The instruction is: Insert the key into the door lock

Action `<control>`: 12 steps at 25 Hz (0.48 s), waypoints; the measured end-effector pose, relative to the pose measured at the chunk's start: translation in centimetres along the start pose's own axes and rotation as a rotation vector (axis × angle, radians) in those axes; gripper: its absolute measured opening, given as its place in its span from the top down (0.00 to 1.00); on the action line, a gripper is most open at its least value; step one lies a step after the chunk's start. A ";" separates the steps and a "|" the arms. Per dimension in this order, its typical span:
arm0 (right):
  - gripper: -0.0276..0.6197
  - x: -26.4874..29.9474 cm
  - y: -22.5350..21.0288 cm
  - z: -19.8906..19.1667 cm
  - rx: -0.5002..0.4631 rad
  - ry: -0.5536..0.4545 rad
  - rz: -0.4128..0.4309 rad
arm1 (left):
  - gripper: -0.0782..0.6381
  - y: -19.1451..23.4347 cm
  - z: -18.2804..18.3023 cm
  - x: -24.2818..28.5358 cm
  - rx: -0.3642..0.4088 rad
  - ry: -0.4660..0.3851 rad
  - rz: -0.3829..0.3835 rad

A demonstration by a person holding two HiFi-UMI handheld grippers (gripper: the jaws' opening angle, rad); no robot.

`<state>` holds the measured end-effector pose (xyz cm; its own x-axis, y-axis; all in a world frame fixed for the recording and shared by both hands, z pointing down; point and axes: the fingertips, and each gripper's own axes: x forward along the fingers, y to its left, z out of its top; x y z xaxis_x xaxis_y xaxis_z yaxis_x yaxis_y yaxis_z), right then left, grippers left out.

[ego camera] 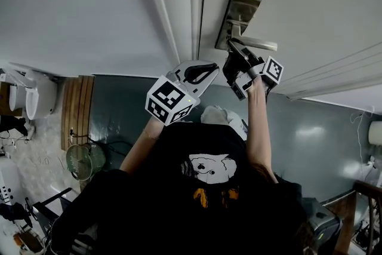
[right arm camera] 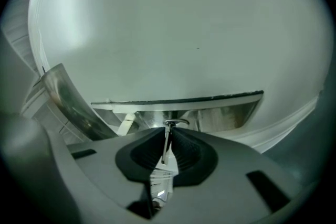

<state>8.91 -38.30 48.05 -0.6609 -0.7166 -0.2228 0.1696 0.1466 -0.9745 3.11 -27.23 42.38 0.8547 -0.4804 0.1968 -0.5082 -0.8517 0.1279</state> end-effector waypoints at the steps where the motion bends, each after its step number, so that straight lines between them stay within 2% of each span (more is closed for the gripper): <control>1: 0.91 -0.1 0.1 0.0 -0.012 -0.006 -0.001 | 0.85 0.0 0.0 -0.2 -0.001 0.000 0.001; 12: 0.89 -2.5 0.2 -1.2 -0.081 -0.071 -0.063 | 0.85 -0.5 -0.6 -1.3 -0.015 0.004 -0.017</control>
<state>9.72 -35.66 48.39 -0.6141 -0.7725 -0.1616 0.0681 0.1522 -0.9860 2.19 -26.05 42.64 0.8627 -0.4652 0.1984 -0.4953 -0.8564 0.1457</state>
